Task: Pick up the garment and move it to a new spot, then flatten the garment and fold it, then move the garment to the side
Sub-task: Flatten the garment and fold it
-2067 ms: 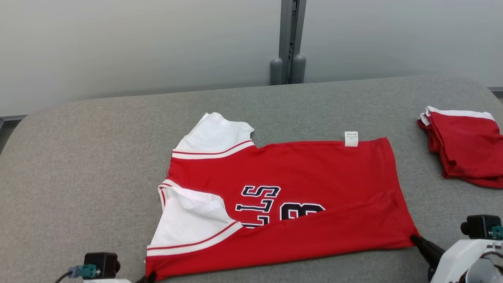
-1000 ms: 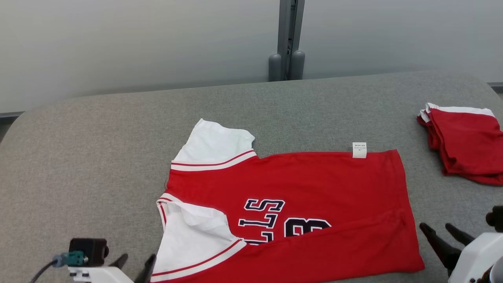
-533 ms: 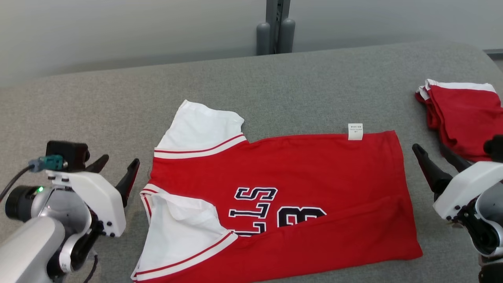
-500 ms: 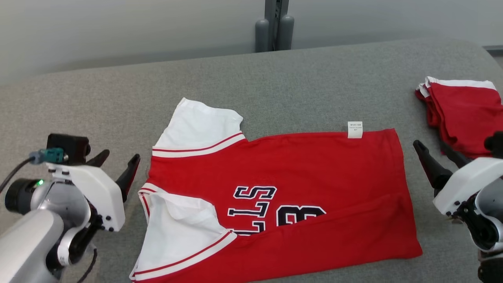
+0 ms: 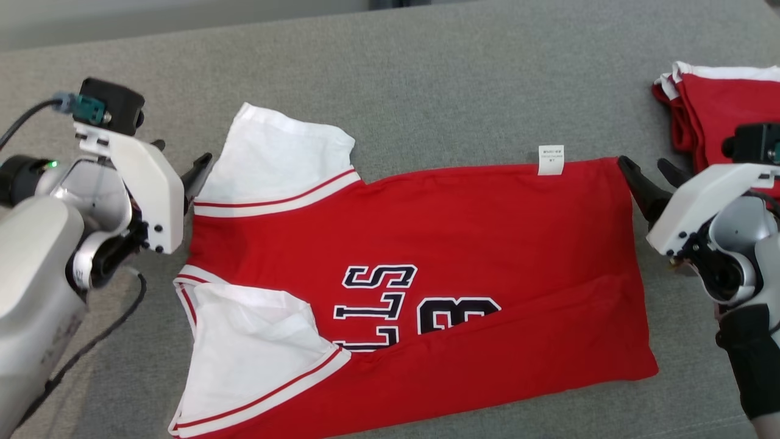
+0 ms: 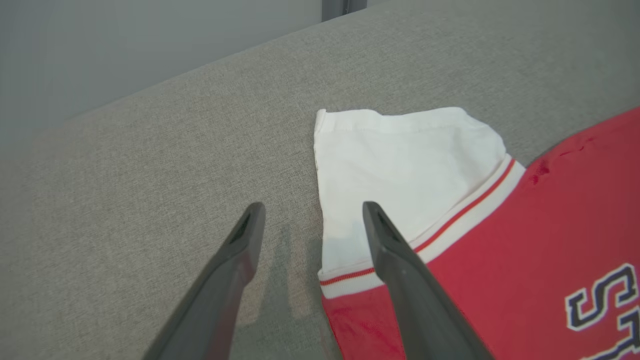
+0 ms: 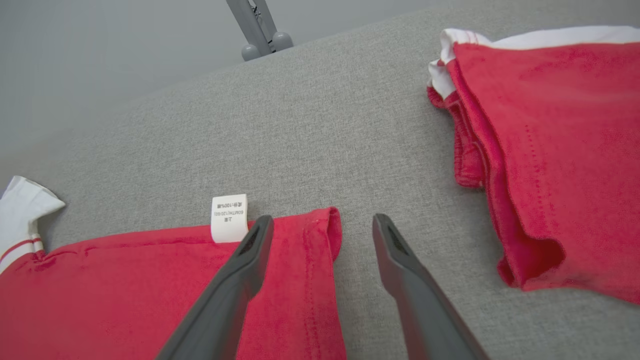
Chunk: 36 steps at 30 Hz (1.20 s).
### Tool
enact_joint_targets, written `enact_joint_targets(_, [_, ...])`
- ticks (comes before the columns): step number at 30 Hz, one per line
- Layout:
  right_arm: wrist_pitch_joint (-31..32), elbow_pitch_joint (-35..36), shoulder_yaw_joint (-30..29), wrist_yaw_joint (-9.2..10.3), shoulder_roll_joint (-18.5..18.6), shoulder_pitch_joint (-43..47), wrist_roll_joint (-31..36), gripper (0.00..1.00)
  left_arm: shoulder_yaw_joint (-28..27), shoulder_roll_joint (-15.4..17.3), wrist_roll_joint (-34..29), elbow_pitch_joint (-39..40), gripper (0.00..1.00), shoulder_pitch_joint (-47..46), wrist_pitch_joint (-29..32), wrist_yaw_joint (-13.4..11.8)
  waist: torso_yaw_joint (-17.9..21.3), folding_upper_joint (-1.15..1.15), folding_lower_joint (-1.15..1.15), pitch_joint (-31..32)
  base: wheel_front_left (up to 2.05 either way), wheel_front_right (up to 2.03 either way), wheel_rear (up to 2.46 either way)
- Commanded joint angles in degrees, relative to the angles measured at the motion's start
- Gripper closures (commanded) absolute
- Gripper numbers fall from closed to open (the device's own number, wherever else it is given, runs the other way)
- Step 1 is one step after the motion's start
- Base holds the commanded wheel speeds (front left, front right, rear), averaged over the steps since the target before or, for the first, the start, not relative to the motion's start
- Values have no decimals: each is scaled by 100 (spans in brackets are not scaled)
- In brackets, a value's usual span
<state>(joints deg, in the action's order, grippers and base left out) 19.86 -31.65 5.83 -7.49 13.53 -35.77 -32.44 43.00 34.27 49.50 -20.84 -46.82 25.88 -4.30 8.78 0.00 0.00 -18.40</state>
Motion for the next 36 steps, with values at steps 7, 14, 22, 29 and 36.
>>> enact_joint_targets(7, [39, -440, 504, -1, 75, -596, -367, 0, 130, -195, 11, -709, 0, -815, 379, 500, 153, 0, 0, -455, 0, 0, 0])
enact_joint_targets(14, [2, -687, 1156, -1, 35, -985, -744, 0, 197, -328, 122, -1417, 0, -1369, 644, 916, 345, 0, 0, -721, 0, 0, 0])
enact_joint_targets(22, [-157, -696, 1675, -1, 36, -1238, -1056, 0, 229, -364, 91, -1911, 0, -1800, 557, 1075, 532, 0, 0, -1021, 0, 0, 0])
enact_joint_targets(29, [-315, -828, 2019, -1, 14, -1409, -1285, 0, 287, -480, 185, -2249, 0, -2014, 495, 1140, 645, 0, 0, -1138, 0, 0, 0])
enact_joint_targets(36, [-443, -938, 2268, -1, 47, -1498, -1468, 57, 416, -573, 275, -2439, 39, -2071, 581, 1182, 665, 0, 0, -1137, 0, 0, 0])
